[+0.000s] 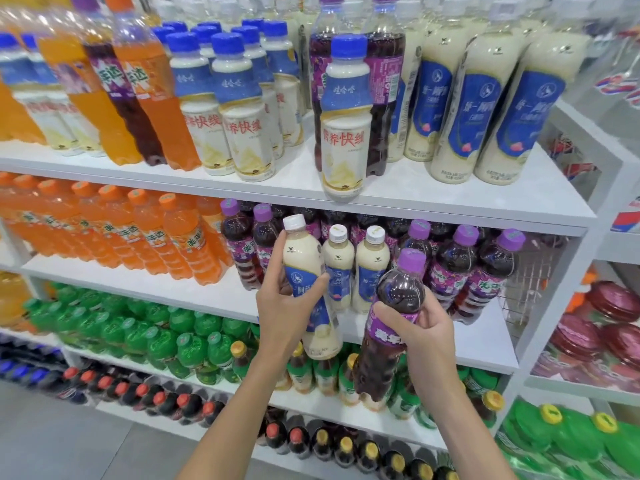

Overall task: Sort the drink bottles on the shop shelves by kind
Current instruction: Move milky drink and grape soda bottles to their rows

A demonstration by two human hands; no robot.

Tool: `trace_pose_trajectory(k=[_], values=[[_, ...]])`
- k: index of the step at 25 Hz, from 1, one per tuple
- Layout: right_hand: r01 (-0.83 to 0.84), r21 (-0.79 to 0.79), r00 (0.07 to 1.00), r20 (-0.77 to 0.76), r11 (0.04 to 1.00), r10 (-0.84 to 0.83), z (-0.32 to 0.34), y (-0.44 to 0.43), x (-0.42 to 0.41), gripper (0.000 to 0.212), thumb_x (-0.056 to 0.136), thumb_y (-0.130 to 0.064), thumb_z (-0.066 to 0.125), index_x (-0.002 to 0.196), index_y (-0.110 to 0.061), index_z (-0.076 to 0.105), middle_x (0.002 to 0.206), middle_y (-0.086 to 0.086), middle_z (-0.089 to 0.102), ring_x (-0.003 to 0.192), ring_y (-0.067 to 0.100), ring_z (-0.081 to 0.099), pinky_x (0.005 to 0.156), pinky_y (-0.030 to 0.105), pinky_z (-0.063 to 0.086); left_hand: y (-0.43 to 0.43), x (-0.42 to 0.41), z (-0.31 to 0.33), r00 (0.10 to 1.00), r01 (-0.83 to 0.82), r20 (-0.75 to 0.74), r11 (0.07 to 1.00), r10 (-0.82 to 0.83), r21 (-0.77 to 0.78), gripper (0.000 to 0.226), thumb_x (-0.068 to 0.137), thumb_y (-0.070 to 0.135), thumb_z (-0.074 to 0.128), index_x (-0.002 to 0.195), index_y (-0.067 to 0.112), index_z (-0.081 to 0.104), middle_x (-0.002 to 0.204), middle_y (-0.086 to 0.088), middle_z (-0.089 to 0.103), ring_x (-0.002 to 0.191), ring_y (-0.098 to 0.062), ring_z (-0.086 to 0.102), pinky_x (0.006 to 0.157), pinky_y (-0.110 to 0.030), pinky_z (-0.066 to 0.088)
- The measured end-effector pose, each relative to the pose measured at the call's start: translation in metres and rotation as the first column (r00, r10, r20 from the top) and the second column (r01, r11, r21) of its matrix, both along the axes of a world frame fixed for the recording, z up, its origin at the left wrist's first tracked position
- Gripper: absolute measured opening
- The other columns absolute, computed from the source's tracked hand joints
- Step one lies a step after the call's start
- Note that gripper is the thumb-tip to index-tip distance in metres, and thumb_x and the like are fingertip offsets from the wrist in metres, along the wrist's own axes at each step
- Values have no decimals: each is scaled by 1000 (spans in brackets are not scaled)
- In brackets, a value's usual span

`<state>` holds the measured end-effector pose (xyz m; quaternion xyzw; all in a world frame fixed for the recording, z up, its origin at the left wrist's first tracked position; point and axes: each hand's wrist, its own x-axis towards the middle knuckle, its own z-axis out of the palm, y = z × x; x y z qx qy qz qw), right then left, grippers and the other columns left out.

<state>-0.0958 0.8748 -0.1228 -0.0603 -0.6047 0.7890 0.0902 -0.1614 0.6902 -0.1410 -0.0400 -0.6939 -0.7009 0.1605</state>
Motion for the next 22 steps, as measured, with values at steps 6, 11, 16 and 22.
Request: trace_pose_trajectory(k=[6,11,16,22], values=[[-58,-26,998,12,998,58,1,-24,-17,40,82,-8,80,120,-18,70,112,6,77,108,28,72,96,46,57,-23,9,22,998,49,35,998,-50,37,87,88,-4,76,156,33,37,134,17,67,118,-9,68,91,-29,60],[23,16,1000,-11,1000,-23,-3,-78,-38,38,81,-7,82,115,-19,71,106,3,77,99,23,72,84,32,59,-60,-12,31,996,92,15,994,-93,52,87,87,-6,76,155,35,40,142,15,61,114,-6,70,84,-26,61],[209,183,978,-66,961,-200,-4,-138,-72,44,82,-17,86,122,-21,67,110,-6,74,103,10,70,86,22,54,-109,-39,30,982,189,15,981,-190,54,88,83,-3,80,154,33,42,136,24,64,114,-3,69,83,-22,60],[349,401,933,-65,847,-354,-21,-174,-118,61,83,-34,85,135,-24,54,124,-9,67,114,8,65,99,40,54,-137,-55,26,959,279,19,956,-281,90,85,82,-7,79,150,33,46,138,26,60,118,-1,66,83,-20,59]])
